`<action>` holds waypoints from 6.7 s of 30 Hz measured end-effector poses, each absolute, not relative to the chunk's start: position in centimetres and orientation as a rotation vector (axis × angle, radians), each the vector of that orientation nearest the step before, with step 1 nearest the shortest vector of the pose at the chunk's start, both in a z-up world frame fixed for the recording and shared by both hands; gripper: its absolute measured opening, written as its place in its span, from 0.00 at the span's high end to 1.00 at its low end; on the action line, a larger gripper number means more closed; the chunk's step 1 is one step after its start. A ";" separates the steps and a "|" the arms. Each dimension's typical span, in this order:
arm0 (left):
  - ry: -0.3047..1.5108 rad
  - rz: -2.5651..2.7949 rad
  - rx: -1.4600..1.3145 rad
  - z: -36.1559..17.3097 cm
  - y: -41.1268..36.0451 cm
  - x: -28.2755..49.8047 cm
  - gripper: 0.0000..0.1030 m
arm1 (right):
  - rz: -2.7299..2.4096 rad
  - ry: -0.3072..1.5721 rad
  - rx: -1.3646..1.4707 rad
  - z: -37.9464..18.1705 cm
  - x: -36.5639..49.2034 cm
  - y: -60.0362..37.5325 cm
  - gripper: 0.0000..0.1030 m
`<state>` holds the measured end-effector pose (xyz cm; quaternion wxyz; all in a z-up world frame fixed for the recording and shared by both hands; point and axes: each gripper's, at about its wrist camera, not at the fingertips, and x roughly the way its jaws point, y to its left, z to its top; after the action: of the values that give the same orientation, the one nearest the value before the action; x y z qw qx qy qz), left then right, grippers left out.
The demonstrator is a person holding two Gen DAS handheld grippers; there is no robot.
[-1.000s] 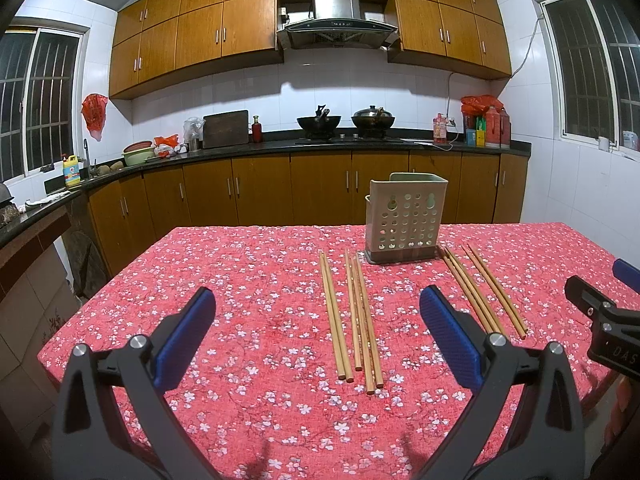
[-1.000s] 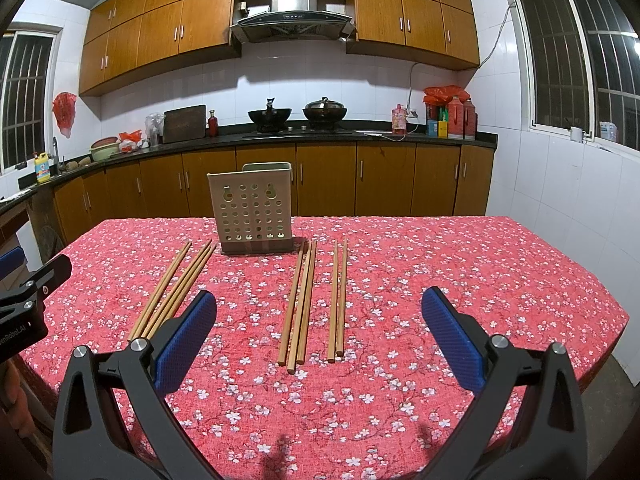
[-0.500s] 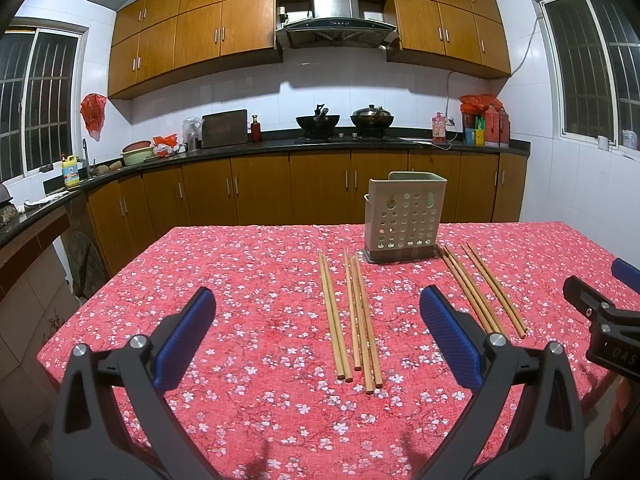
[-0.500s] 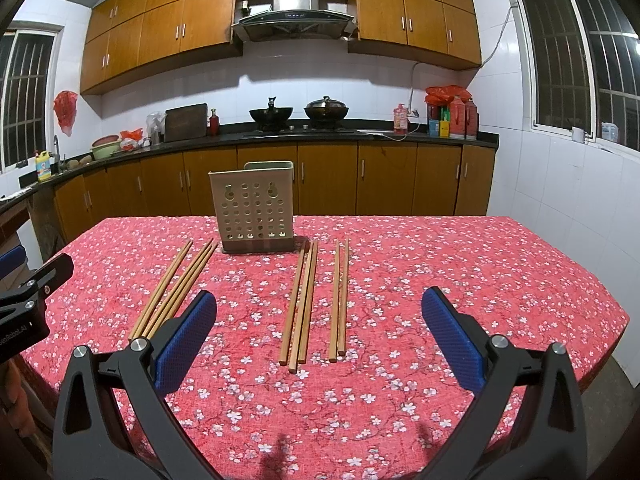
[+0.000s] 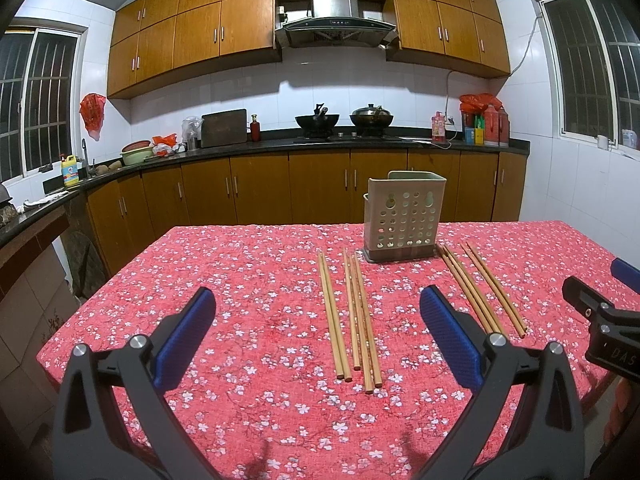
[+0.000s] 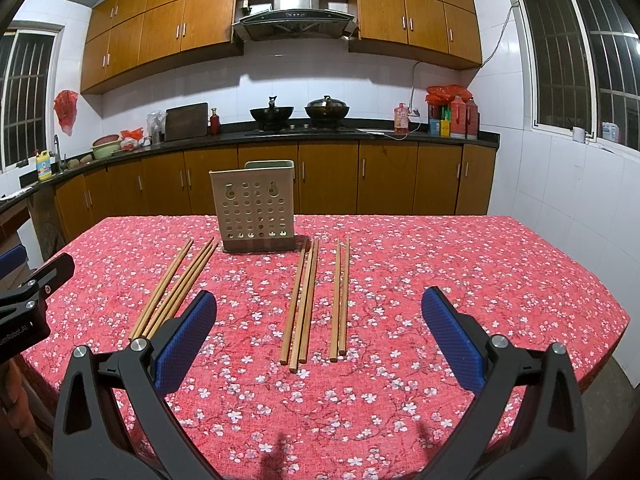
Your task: Organize utensils
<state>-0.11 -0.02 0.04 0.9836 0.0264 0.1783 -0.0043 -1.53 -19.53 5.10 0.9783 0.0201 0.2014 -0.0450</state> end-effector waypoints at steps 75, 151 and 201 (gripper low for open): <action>0.962 -0.162 -0.056 -8.3 2.0 17.7 0.82 | -0.109 0.919 0.153 -2.9 15.0 -26.0 0.93; 0.530 -0.076 -0.107 5.9 6.6 18.1 0.92 | -0.058 0.470 0.175 10.7 11.8 -28.7 0.93; 0.397 -0.273 -0.226 10.6 -2.7 25.5 0.85 | 0.131 0.338 0.224 15.2 19.7 -22.6 0.83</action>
<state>25.52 -2.69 10.59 0.9648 -0.1118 0.1963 -0.1350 19.69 -22.56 15.18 0.9774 0.1110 0.1679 0.0651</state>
